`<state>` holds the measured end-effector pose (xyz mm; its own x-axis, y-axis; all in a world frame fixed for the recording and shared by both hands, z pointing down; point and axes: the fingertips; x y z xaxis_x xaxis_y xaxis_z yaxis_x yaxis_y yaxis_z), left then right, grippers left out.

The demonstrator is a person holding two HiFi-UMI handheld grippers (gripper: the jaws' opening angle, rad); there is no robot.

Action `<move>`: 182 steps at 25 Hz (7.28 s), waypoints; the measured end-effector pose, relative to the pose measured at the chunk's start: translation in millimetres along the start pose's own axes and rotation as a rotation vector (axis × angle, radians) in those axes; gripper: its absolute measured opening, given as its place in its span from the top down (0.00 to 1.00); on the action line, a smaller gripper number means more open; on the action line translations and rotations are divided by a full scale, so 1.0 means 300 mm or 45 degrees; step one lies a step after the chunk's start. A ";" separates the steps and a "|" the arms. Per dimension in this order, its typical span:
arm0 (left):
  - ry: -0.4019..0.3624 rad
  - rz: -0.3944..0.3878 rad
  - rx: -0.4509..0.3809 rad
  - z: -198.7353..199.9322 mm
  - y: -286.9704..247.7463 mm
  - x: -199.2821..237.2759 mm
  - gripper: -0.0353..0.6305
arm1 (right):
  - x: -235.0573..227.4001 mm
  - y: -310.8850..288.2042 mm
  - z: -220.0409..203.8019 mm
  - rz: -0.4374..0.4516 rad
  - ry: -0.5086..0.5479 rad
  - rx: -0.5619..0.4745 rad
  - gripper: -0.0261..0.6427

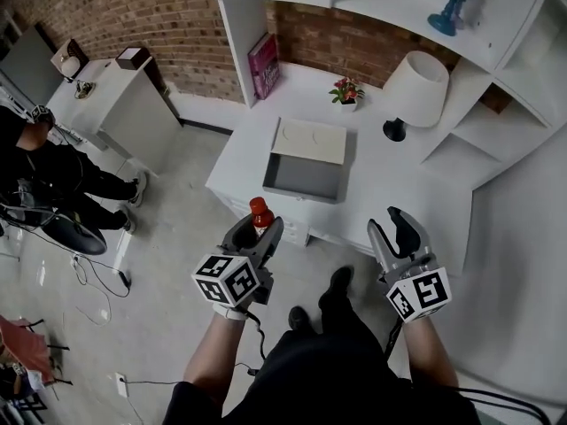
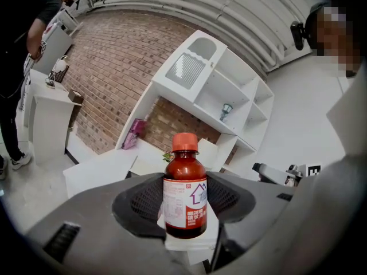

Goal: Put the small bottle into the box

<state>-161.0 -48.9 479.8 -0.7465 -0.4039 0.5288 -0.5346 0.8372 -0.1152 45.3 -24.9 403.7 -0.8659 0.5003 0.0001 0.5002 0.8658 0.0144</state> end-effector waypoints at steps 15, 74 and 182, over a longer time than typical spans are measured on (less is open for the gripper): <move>0.093 0.226 0.107 -0.003 -0.345 0.148 0.62 | -0.314 -0.323 -0.066 0.169 -0.145 -0.015 0.70; -0.110 0.370 1.292 -0.645 -0.790 0.499 0.61 | -0.780 -0.503 -0.249 -0.298 -0.320 0.032 0.79; -0.791 -0.024 -0.452 0.721 -0.779 -0.284 0.73 | -0.576 -0.529 0.431 -0.101 0.176 -0.356 0.94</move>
<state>-58.1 -289.9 279.9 -0.8824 -0.4665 -0.0612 -0.4674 0.8546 0.2261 116.5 -247.0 272.2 -0.9044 0.4084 0.1234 0.4264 0.8554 0.2941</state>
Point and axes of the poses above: the fingertips, and each gripper's own axes: y backward along the fingers, x to its left, z out of its top, and after that the axes turned 6 degrees about -x, right-handed
